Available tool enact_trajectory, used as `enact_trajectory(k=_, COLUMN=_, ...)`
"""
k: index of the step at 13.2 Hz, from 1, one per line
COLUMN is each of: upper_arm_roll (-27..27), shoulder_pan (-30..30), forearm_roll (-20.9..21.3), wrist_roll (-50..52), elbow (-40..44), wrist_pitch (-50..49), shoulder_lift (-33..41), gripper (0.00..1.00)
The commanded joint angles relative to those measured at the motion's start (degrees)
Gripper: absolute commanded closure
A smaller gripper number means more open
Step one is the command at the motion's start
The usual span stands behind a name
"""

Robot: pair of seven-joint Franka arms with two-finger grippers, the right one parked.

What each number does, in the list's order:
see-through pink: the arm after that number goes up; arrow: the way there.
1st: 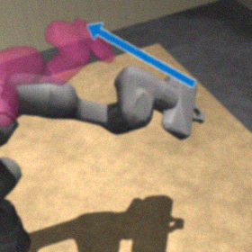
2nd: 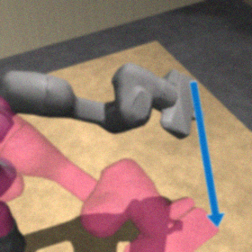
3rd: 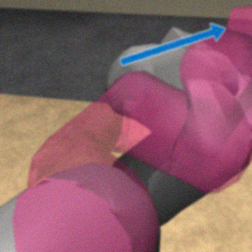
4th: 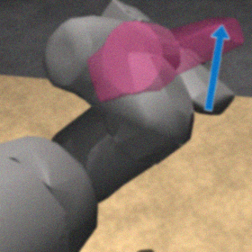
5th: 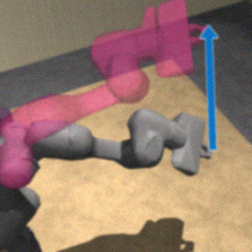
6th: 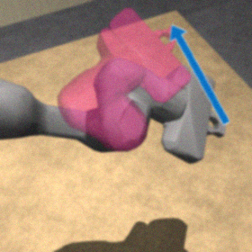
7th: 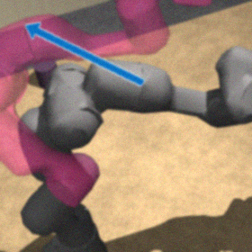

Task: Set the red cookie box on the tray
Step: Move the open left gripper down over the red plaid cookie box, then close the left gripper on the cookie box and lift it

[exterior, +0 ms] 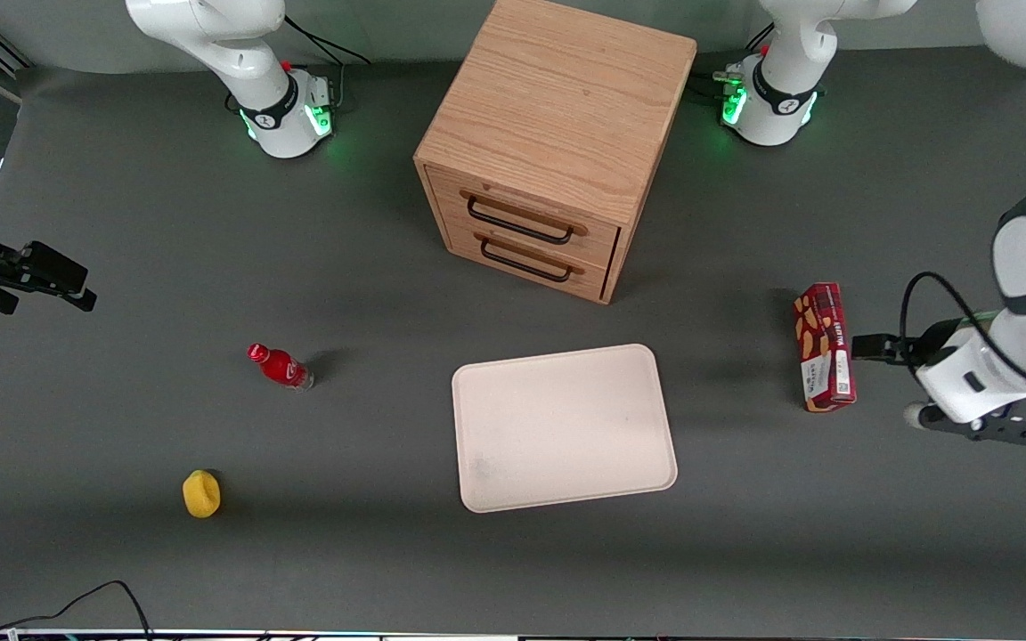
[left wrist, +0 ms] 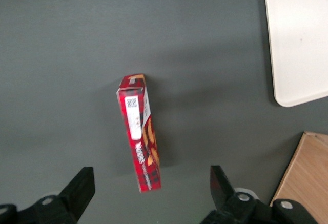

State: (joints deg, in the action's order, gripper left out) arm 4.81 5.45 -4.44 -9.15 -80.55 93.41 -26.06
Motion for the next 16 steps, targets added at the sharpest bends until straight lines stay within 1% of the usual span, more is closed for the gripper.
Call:
enact_trajectory(k=1, upper_arm_roll=0.2, shoulder_pan=0.87, forearm_roll=-0.23, wrist_roll=-0.43, elbow=-5.91, wrist_pitch=4.48, shoulder_lift=1.1, gripper=0.0)
enact_trajectory(k=4, upper_arm_roll=0.2, shoulder_pan=0.96, forearm_roll=1.27, wrist_roll=-0.78, elbow=-12.85, wrist_pitch=10.55, shoulder_lift=2.06, gripper=0.0)
enact_trajectory(k=5, upper_arm_roll=0.11, shoulder_pan=1.05, forearm_roll=2.58, wrist_roll=-1.3, elbow=-15.48, wrist_pitch=12.74, shoulder_lift=2.42, gripper=0.0)
enact_trajectory(k=6, upper_arm_roll=0.11, shoulder_pan=1.23, forearm_roll=3.46, wrist_roll=-1.31, elbow=-19.6, wrist_pitch=16.33, shoulder_lift=3.55, gripper=0.0)
enact_trajectory(k=9, upper_arm_roll=0.2, shoulder_pan=-0.17, forearm_roll=3.47, wrist_roll=-1.92, elbow=-34.01, wrist_pitch=32.13, shoulder_lift=8.56, gripper=0.0)
enact_trajectory(k=10, upper_arm_roll=0.2, shoulder_pan=-0.96, forearm_roll=3.47, wrist_roll=-3.31, elbow=-37.1, wrist_pitch=35.67, shoulder_lift=9.44, gripper=0.0)
enact_trajectory(k=11, upper_arm_roll=0.2, shoulder_pan=-1.58, forearm_roll=3.47, wrist_roll=-4.63, elbow=-38.87, wrist_pitch=37.18, shoulder_lift=9.97, gripper=0.0)
enact_trajectory(k=12, upper_arm_roll=0.2, shoulder_pan=-1.85, forearm_roll=3.47, wrist_roll=-5.17, elbow=-39.59, wrist_pitch=37.28, shoulder_lift=10.06, gripper=0.06)
enact_trajectory(k=14, upper_arm_roll=0.2, shoulder_pan=-1.85, forearm_roll=3.39, wrist_roll=-5.17, elbow=-40.64, wrist_pitch=38.33, shoulder_lift=10.07, gripper=0.27)
enact_trajectory(k=15, upper_arm_roll=0.2, shoulder_pan=-1.76, forearm_roll=3.38, wrist_roll=-5.17, elbow=-41.52, wrist_pitch=39.56, shoulder_lift=10.24, gripper=0.31)
enact_trajectory(k=16, upper_arm_roll=0.2, shoulder_pan=-1.76, forearm_roll=3.38, wrist_roll=-5.09, elbow=-42.31, wrist_pitch=40.96, shoulder_lift=10.24, gripper=0.43)
